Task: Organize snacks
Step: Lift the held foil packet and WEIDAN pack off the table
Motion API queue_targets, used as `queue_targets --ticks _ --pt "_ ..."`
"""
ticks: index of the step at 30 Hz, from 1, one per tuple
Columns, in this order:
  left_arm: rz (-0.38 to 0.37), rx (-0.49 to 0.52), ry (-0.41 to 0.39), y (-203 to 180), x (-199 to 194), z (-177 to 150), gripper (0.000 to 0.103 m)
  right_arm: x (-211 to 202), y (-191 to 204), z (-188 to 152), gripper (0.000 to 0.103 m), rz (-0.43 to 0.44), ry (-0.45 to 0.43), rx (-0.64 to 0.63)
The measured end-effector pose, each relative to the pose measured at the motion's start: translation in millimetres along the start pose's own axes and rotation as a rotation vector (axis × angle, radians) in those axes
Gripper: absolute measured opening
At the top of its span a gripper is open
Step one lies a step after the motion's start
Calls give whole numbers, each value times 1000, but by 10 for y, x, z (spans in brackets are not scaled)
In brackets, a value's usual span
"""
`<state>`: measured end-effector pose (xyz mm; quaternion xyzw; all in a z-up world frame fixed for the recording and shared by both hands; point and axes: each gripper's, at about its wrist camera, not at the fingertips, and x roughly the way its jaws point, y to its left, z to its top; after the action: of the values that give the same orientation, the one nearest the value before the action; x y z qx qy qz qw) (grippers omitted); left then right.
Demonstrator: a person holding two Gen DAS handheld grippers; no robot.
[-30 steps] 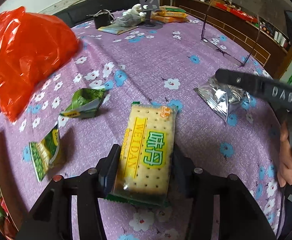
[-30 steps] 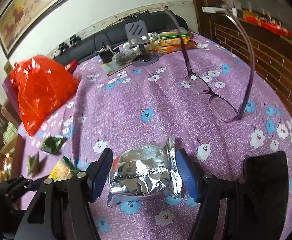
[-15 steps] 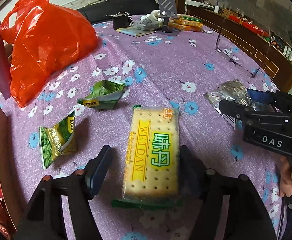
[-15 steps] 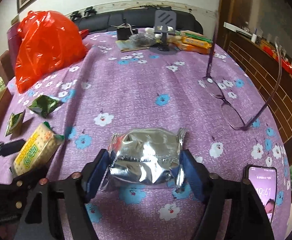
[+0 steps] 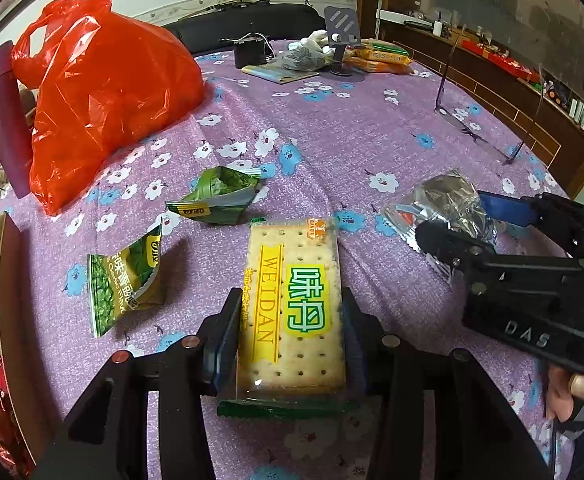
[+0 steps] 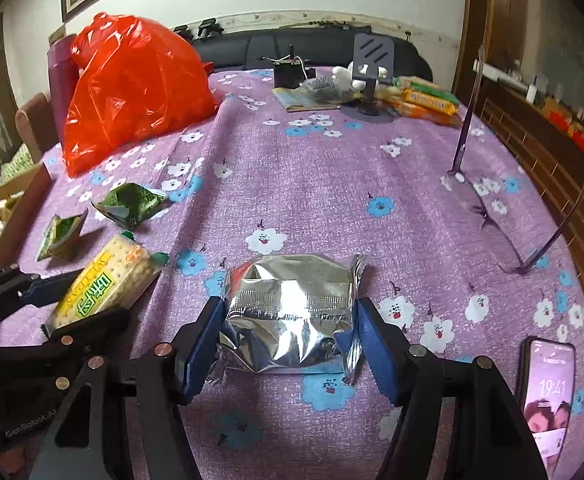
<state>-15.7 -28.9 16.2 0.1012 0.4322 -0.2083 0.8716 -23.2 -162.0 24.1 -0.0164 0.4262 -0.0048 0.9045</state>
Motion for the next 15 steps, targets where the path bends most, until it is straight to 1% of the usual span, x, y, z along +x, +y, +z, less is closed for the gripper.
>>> queue_targets --ticks 4,6,10,15 --pt "2 0 -1 -1 0 -5 45 -6 13 -1 70 15 -2 3" --pt "28 -2 -5 -9 -1 -3 45 16 29 0 72 6 -2 -4" --pt "50 -17 -5 20 18 23 45 55 -1 29 76 16 0 28" --pt "58 -20 -6 31 23 25 46 56 10 25 76 10 3 24"
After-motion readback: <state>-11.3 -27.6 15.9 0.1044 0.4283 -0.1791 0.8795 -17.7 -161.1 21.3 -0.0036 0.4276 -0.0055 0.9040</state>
